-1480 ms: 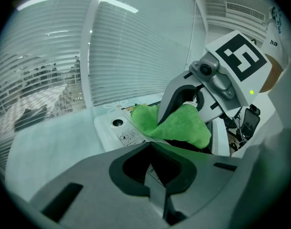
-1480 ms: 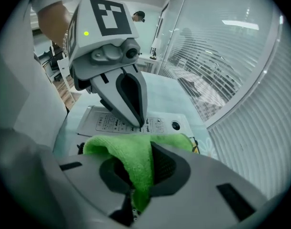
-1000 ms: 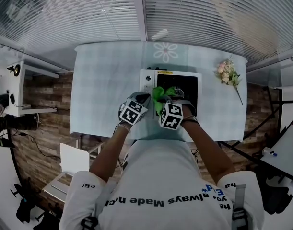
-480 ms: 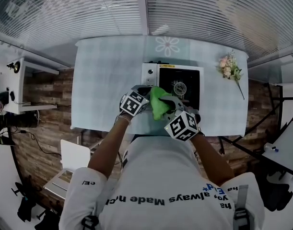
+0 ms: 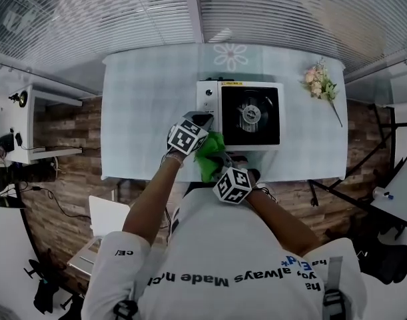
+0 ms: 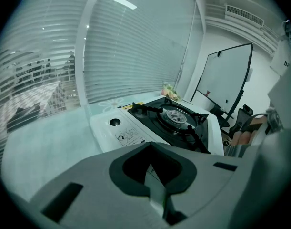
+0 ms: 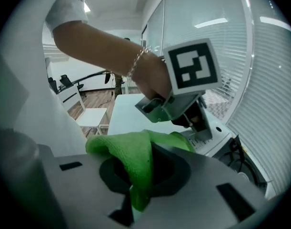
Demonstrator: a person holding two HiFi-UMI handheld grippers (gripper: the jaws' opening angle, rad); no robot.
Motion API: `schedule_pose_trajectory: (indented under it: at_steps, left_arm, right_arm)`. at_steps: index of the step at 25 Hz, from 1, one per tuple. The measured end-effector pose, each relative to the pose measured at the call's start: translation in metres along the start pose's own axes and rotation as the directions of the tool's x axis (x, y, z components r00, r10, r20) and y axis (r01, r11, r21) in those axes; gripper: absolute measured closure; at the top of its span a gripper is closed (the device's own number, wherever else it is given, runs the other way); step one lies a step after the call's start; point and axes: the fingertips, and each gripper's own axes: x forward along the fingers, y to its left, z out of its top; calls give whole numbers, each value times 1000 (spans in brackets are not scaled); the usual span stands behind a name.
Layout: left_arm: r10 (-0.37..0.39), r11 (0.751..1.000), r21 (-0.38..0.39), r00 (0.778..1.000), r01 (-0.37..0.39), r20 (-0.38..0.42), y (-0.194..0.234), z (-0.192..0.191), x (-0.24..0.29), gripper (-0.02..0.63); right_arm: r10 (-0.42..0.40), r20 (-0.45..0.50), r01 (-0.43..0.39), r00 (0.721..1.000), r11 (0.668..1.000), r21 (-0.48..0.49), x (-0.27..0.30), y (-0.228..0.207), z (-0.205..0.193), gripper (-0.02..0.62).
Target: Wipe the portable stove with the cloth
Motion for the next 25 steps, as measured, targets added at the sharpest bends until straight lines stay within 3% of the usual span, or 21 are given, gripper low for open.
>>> schedule_pose_trajectory:
  at_steps: [8,14,25]
  left_arm:
    - [-3,1000,7,1000,3,3,1,0,0,595]
    - [-2,1000,14,1000,2,1,1,0,0,595]
    - [-7,999,33,1000,7,-10,0,1,-1,595]
  right_arm:
    - [-97,-33,94,995,993,-71,35,9,-16,569]
    - [-85,-84,77,993,993,-90,53,17,-35,569]
    - [-70,-118,71,991,997,9,42,9,-57,569]
